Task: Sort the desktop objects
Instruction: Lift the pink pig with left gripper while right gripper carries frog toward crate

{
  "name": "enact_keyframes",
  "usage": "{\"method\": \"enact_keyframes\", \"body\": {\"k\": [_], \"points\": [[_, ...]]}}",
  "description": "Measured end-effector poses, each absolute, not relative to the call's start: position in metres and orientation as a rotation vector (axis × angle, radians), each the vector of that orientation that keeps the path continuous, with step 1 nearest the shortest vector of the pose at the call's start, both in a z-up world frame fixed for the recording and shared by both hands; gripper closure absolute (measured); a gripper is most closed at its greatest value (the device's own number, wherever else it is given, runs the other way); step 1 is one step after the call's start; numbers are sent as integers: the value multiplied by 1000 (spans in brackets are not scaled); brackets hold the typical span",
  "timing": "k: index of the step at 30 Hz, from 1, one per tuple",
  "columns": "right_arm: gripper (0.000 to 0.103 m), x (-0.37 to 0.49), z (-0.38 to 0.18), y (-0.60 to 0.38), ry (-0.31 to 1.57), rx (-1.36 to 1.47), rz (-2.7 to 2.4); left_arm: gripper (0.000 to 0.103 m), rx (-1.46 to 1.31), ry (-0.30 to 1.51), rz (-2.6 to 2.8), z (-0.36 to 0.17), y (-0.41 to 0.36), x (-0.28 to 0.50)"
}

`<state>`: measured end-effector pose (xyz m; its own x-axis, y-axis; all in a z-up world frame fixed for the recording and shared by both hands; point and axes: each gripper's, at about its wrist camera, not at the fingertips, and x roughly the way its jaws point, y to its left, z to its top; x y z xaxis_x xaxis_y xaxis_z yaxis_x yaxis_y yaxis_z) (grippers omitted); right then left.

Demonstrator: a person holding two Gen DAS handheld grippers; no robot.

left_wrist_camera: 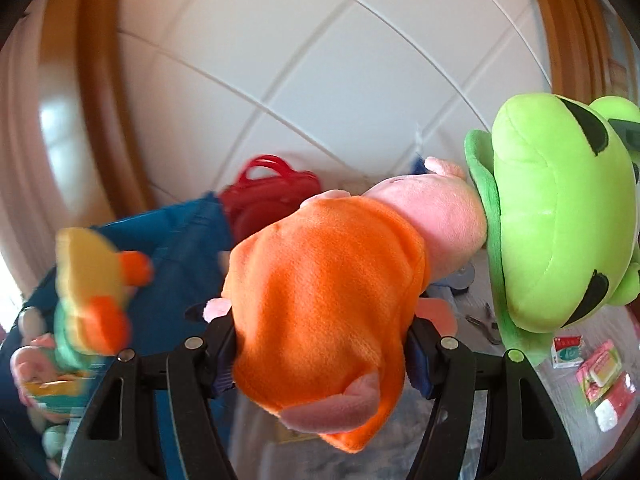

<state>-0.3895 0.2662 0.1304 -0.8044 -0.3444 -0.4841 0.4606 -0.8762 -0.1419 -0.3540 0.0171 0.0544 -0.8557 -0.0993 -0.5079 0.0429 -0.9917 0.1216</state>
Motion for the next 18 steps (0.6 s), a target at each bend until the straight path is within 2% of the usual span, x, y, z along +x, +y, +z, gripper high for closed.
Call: {"method": "enact_keyframes", "body": {"k": [6, 12, 18], "points": [[76, -353, 195, 192, 413, 446, -2570, 37, 720, -152, -2901, 115, -30, -307], [76, -336, 253, 129, 485, 283, -2473, 36, 669, -48, -2831, 162, -80, -273], [76, -335, 287, 64, 453, 188, -2336, 34, 618, -30, -2686, 192, -139, -245]]}}
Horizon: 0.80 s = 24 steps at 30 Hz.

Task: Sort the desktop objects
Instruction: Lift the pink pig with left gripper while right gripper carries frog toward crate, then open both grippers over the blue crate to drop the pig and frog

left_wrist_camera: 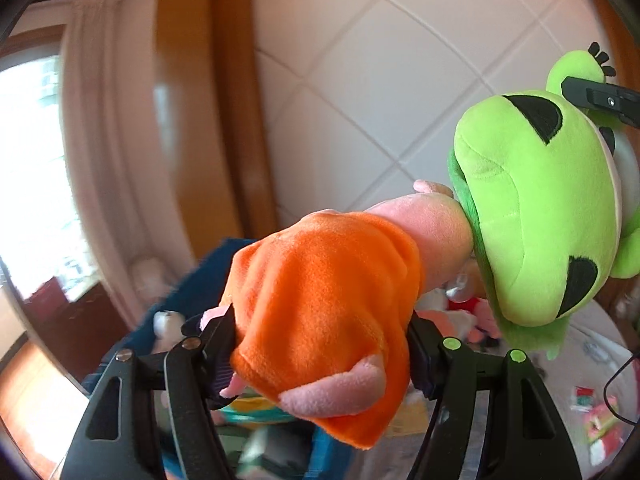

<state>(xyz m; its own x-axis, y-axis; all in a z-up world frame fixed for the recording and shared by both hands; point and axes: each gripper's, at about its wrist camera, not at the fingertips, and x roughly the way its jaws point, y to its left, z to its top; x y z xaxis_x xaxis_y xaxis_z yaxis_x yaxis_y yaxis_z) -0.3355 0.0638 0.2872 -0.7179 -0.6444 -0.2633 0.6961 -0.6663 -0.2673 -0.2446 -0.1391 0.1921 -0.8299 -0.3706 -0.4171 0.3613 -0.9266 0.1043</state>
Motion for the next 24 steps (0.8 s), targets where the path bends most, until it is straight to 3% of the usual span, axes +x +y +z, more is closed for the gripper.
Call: {"method": "enact_keyframes", "body": {"k": [8, 17, 19, 21, 22, 23, 24], "points": [[76, -351, 288, -61, 417, 201, -2225, 32, 633, -82, -2497, 196, -230, -240], [75, -399, 266, -190, 422, 319, -2280, 29, 772, -150, -2483, 164, -311, -301], [72, -411, 261, -209, 431, 359, -2297, 27, 770, -160, -2508, 162, -322, -308], [58, -418, 259, -221, 440, 386, -2322, 27, 758, -185, -2537, 162, -327, -311], [57, -418, 258, -223, 440, 386, -2332, 25, 736, -225, -2550, 164, -323, -309], [51, -415, 258, -222, 437, 374, -2338, 23, 716, -262, -2562, 166, -320, -307], [39, -411, 258, -221, 438, 364, -2343, 18, 698, -287, -2571, 168, -318, -306]]}}
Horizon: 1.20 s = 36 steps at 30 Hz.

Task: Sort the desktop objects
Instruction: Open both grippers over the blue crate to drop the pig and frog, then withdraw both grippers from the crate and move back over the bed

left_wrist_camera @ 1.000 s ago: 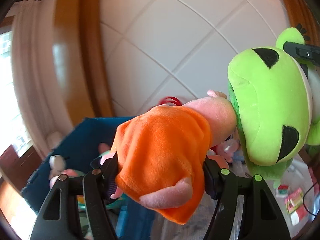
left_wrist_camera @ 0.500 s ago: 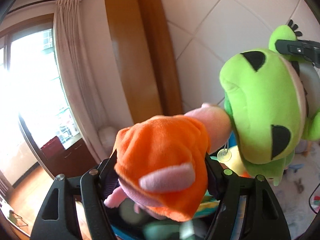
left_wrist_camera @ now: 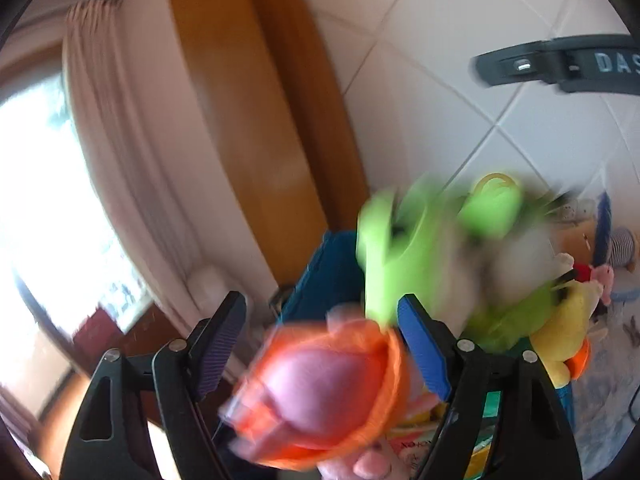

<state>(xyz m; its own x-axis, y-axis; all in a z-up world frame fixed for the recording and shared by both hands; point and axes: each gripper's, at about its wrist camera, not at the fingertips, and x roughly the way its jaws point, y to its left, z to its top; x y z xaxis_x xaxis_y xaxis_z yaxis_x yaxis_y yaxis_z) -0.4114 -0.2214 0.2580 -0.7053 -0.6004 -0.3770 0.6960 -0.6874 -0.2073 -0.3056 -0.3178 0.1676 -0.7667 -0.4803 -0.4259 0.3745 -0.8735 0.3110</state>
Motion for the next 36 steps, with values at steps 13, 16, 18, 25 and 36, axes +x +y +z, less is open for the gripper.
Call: {"method": "enact_keyframes", "body": {"k": [13, 16, 18, 25, 36], "points": [[13, -315, 225, -157, 316, 358, -2336, 0, 471, -313, -2671, 166, -289, -200], [13, -293, 214, -139, 303, 374, -2312, 0, 428, -323, -2641, 168, -280, -177], [13, -279, 207, -127, 294, 384, -2296, 0, 404, -326, -2613, 172, -272, -162], [8, -228, 182, -84, 263, 419, -2239, 0, 460, -253, -2511, 157, -240, -119], [8, -166, 148, -14, 309, 473, -2167, 0, 513, -156, -2439, 111, -169, -48]]}}
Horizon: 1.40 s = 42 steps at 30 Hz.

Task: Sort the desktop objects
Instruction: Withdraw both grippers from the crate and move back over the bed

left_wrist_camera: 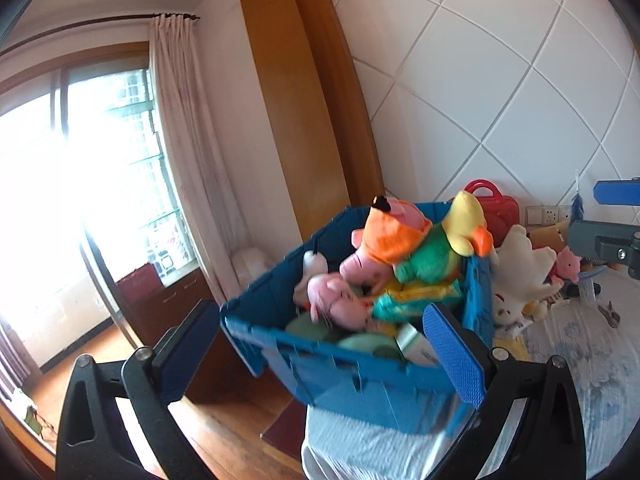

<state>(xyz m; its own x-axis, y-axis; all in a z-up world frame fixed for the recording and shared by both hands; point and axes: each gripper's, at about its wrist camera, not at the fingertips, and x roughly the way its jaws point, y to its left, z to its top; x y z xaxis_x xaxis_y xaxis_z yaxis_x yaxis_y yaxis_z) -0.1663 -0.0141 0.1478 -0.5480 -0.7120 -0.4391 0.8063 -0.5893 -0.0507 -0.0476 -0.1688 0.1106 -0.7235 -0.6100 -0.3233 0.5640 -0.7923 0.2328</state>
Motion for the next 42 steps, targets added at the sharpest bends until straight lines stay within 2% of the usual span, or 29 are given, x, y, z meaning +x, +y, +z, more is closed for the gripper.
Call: {"method": "enact_keyframes", "body": {"k": [13, 42], "points": [[8, -118, 117, 29, 318, 535, -2215, 0, 477, -88, -2474, 97, -141, -29], [8, -182, 72, 247, 123, 785, -2710, 0, 659, -301, -2900, 52, 69, -163]]}}
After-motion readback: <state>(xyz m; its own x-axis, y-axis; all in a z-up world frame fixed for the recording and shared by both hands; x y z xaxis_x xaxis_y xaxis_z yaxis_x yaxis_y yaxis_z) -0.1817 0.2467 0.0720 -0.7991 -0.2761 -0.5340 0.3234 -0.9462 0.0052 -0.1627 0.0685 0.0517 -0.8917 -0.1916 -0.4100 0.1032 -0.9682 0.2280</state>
